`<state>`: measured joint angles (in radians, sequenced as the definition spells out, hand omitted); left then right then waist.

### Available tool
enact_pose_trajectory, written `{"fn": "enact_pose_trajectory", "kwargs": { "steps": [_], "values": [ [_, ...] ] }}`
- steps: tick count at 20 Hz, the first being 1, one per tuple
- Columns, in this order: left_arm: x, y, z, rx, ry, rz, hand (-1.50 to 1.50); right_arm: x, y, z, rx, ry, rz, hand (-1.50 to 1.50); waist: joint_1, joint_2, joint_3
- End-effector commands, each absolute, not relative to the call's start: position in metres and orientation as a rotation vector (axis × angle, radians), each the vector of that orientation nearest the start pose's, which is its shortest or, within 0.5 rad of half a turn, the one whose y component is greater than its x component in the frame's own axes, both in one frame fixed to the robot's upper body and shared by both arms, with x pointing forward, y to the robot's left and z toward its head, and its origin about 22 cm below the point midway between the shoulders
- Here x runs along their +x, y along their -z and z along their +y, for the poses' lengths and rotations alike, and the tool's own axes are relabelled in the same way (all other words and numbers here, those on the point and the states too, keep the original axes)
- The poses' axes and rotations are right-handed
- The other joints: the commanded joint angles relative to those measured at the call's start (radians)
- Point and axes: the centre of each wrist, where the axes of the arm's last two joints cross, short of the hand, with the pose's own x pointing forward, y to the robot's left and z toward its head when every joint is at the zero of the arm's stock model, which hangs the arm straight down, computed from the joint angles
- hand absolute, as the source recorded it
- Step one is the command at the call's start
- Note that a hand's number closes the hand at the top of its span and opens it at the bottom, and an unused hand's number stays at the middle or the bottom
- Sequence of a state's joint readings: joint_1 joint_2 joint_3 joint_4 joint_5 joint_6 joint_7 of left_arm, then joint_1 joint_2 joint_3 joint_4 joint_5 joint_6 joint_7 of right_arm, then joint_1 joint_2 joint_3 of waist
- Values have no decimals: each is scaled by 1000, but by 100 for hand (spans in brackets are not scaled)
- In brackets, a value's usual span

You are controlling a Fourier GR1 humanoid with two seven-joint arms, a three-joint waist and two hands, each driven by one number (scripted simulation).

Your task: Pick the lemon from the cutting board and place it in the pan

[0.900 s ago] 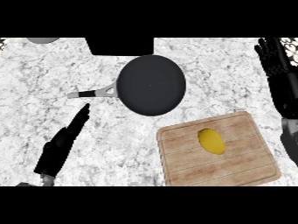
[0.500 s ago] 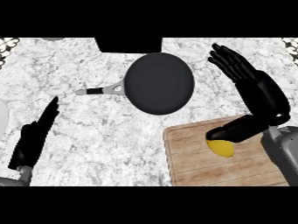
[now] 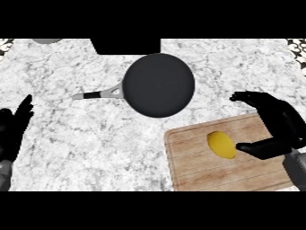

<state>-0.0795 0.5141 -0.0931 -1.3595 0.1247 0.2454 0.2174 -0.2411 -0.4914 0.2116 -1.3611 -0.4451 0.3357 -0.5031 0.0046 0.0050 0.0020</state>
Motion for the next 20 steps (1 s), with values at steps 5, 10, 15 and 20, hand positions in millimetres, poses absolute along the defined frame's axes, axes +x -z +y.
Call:
{"fn": "enact_pose_trajectory", "kwargs": {
  "steps": [5,10,15,20],
  "values": [
    [257,-17,356,498,102,-1192,0,303,-98,-337,373,-786,-1938,-150,-4,-9,-3],
    [269,-22,359,521,98,-1216,0,317,-159,-321,95,-1182,-1838,-150,-1,-9,-5],
    [271,-10,345,501,93,-1191,0,306,-176,-287,-98,-1511,-1648,-150,-8,-8,-5],
    [272,-13,355,507,94,-1196,0,296,-181,-249,-236,-1679,-1517,-150,-1,-6,-4]
  ]
}}
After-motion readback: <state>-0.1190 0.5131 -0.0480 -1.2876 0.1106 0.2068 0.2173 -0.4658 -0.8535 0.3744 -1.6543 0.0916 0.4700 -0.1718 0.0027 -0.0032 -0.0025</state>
